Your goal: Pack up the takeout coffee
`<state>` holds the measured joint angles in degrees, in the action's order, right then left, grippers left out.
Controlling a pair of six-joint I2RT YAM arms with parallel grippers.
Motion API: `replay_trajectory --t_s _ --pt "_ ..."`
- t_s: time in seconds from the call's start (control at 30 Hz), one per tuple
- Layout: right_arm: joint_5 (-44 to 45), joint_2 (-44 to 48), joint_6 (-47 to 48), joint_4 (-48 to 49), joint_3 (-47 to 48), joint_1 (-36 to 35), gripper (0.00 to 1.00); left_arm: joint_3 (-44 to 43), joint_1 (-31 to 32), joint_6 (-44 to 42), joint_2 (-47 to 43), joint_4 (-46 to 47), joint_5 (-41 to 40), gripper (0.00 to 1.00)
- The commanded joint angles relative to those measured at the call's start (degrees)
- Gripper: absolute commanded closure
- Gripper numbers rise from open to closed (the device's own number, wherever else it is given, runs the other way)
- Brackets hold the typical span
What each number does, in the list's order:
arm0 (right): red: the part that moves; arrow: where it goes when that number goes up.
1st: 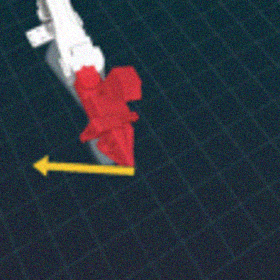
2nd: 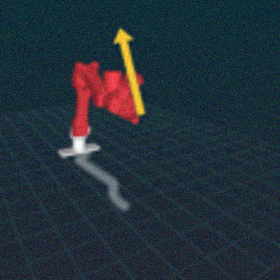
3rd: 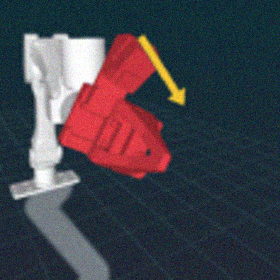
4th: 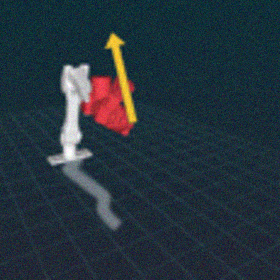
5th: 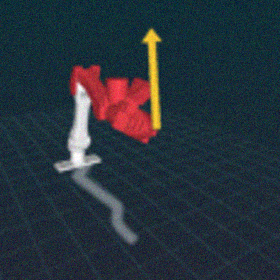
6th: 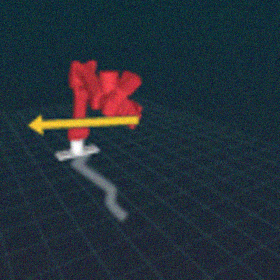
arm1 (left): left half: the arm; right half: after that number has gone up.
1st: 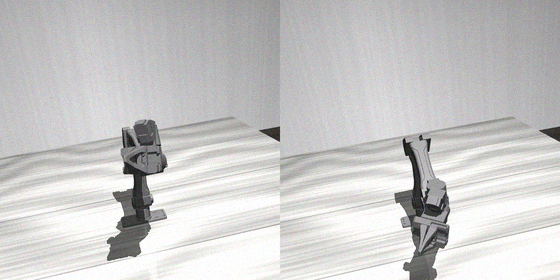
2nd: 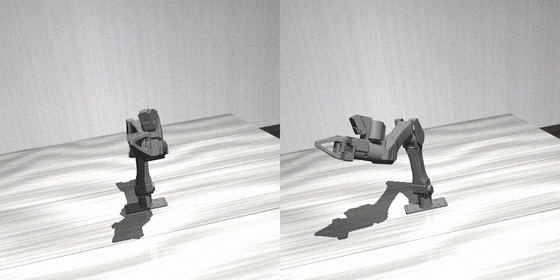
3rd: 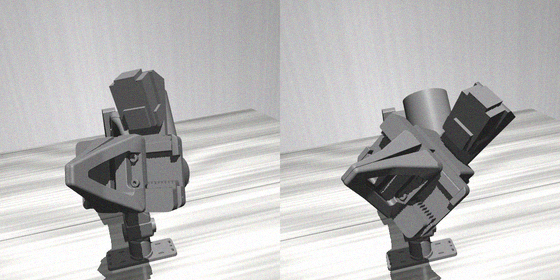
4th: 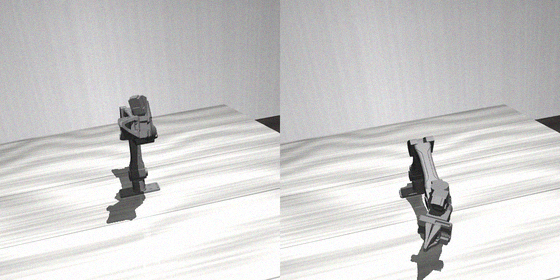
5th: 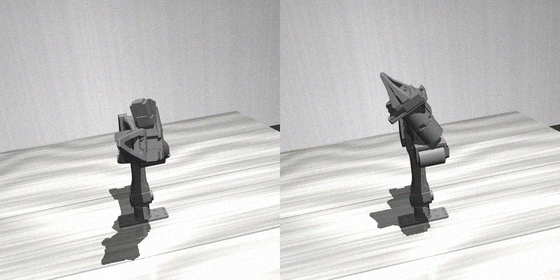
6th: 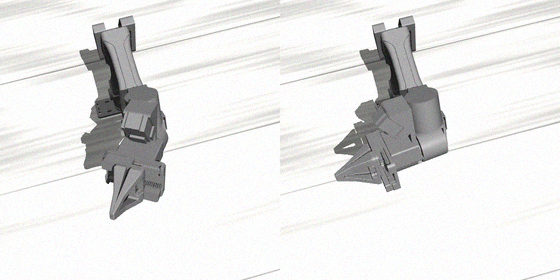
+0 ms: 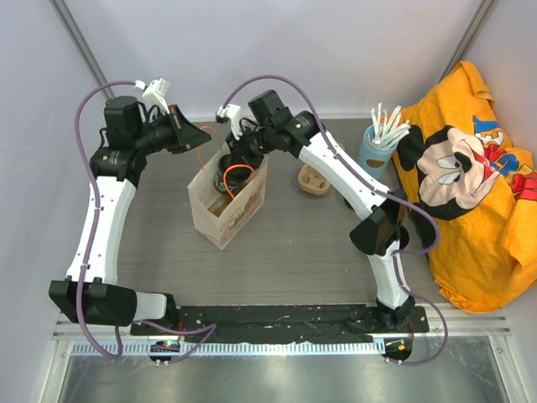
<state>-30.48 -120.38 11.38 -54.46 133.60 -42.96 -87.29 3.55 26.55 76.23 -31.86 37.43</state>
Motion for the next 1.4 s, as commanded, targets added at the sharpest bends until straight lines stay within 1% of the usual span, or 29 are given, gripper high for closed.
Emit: replay_trajectory --t_s 0.0,0.13,0.4,0.53,0.6,0.67,0.73,0.87,1.0,1.13,1.37 --pt "4.5 -0.1 1.0 1.6 1.7 -1.9 0.99 -0.8 -0.4 0.2 -1.8 1.3 1.4 0.98" --pt "5.6 -0.1 2.0 1.3 1.6 -3.9 0.99 -0.4 -0.4 0.2 -1.8 1.2 1.1 0.98" --pt "6.0 -0.8 4.2 2.0 -0.8 -4.2 0.99 0.2 -0.5 -1.1 -1.9 -0.2 -2.1 0.98" --pt "6.1 0.4 9.4 2.0 -3.6 -4.2 0.99 0.2 -0.7 -2.0 -1.6 -0.3 -2.5 0.99" --pt "6.6 0.9 13.7 1.8 -5.0 -4.2 0.99 0.2 -0.9 -1.9 -1.4 0.0 -1.7 0.99" --pt "6.9 1.0 17.9 1.6 -5.6 -4.1 0.99 0.4 -1.0 -1.7 -1.3 0.3 -1.0 0.99" --pt "6.6 0.8 20.3 0.9 -5.5 -3.6 0.99 0.5 -1.0 -1.6 -1.2 0.3 -1.0 0.99" --pt "4.6 -0.7 24.2 -1.3 -2.9 -2.5 0.99 1.0 -1.2 -1.5 -1.1 0.7 -0.7 0.99" --pt "2.4 -1.7 29.4 -5.5 -0.8 -2.4 0.99 1.2 -1.5 -1.8 -0.8 0.7 -0.7 0.99" --pt "1.0 -2.8 35.9 -9.3 1.6 -2.4 0.99 1.2 -1.5 -1.6 -0.4 1.1 0.0 0.99" --pt "-0.5 -5.0 40.2 -12.7 6.1 -2.9 0.99 1.6 -1.5 -1.4 0.2 1.7 2.6 0.98"
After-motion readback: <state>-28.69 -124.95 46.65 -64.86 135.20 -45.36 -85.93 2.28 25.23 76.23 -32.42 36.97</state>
